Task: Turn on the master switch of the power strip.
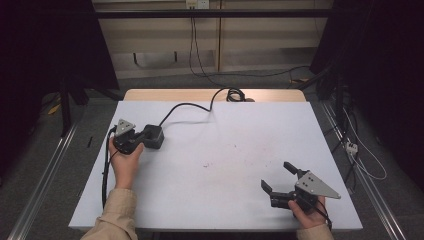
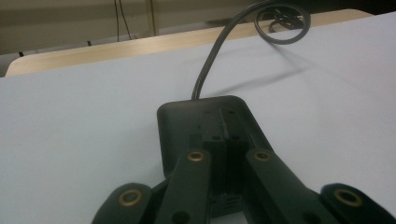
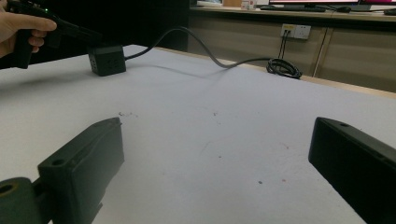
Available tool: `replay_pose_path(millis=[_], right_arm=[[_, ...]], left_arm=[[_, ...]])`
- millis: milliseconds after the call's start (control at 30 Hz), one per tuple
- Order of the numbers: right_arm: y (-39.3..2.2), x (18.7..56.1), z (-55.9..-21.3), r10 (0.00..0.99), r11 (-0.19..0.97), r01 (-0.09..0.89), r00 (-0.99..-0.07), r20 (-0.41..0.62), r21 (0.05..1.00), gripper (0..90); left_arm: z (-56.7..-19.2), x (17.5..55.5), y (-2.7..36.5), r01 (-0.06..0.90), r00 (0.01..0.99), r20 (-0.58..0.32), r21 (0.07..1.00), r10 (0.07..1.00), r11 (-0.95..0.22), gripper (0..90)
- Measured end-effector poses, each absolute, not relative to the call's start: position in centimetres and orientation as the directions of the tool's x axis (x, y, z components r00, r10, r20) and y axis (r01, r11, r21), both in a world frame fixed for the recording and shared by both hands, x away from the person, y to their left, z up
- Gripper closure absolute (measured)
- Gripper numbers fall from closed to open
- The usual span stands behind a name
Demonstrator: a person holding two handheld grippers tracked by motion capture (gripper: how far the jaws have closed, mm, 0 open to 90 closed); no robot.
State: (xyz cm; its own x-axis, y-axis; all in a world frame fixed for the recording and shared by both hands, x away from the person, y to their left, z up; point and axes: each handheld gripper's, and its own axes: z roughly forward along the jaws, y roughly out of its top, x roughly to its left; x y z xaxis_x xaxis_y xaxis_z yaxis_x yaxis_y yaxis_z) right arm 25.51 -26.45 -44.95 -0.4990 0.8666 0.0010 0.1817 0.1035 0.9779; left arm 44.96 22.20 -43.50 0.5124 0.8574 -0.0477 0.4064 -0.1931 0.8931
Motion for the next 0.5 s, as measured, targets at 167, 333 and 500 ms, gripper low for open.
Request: replay_pose_path(millis=[167,333,500], right_arm=[[-26.58,25.48,-44.95,0.868,0.101,0.184,-0.497,0.004,0.978,2.8],[-26.6,25.51,-44.92,0.868,0.101,0.181,-0.496,0.003,0.978,2.8],[-26.48,25.57,-44.91,0.868,0.104,0.178,-0.497,-0.002,0.979,2.8]], left_arm=[[-43.44,44.89,22.05,0.403,0.509,-0.028,0.891,0.86,-0.21,90.0],[-43.42,44.88,22.04,0.407,0.505,-0.033,0.89,0.862,-0.204,90.0],[-43.35,44.87,21.91,0.406,0.504,-0.024,0.889,0.863,-0.212,90.0]])
